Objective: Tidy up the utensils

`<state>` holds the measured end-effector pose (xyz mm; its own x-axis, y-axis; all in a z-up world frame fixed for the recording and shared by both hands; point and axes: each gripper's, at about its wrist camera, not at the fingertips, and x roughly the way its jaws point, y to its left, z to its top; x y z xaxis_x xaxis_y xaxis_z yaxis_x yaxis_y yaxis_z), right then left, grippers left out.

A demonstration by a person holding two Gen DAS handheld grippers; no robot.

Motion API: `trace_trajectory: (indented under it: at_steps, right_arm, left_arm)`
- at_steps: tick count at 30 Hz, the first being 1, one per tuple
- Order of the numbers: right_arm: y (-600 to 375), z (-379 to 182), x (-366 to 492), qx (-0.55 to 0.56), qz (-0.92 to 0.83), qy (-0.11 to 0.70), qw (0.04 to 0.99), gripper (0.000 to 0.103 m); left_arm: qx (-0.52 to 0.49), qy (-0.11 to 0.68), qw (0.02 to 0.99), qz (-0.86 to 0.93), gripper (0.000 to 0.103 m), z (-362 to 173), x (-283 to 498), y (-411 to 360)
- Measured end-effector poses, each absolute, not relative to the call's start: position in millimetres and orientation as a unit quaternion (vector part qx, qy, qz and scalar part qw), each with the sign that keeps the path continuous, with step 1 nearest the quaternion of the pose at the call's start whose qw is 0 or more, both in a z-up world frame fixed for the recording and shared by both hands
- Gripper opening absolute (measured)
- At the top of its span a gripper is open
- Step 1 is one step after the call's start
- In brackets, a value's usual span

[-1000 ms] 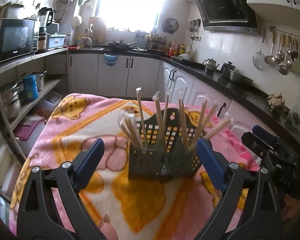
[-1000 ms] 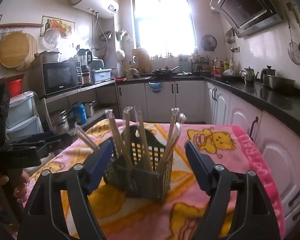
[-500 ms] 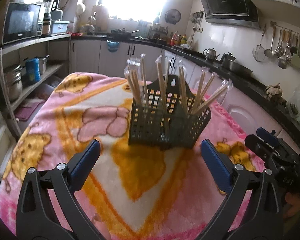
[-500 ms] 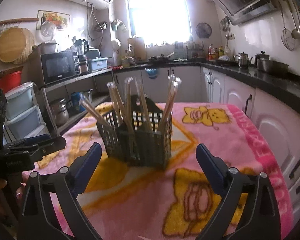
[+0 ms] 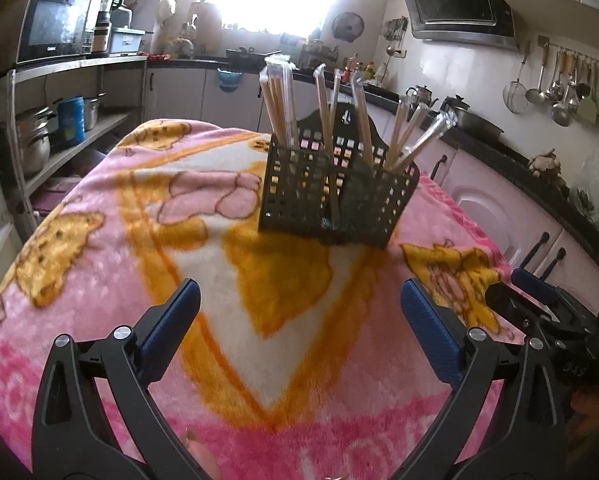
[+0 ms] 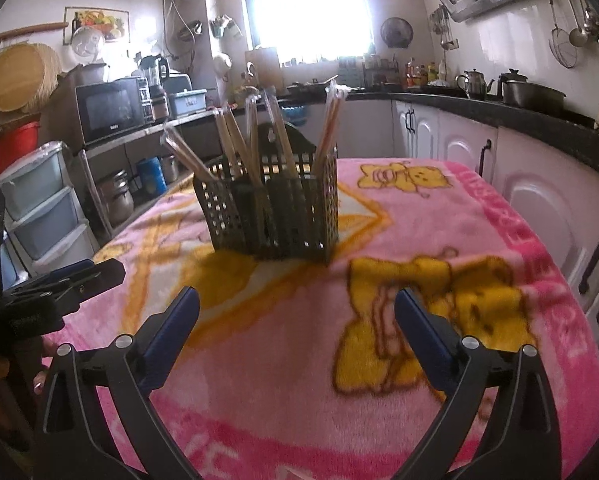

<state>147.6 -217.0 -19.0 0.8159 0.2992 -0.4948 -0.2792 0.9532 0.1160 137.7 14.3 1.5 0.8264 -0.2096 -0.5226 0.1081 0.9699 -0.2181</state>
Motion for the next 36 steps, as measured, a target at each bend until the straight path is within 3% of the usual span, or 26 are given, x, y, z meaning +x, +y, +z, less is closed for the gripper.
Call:
trace_trajectory:
  at_steps: [10,25,36]
  right_arm:
    - [-216.1,-35.8,123.5,0.001,0.139,0.253,0.957,0.096]
    - [-215.9,-29.5,92.9,-0.012,0.122,0.174,0.977,0.097]
    - [-216.6,-30.5,93.7,-0.009,0.115,0.181,0.977,0.097]
  left_arm:
    - [-0.078,0.260,0.959,-0.082,0.092,-6.8,119.6,8.7]
    - [-0.057,0.194,0.977,-0.073,0.092,-1.8,95.8,5.2]
    - [-0.060,0.194,0.976,-0.074,0.092,-3.4,96.7,6.7]
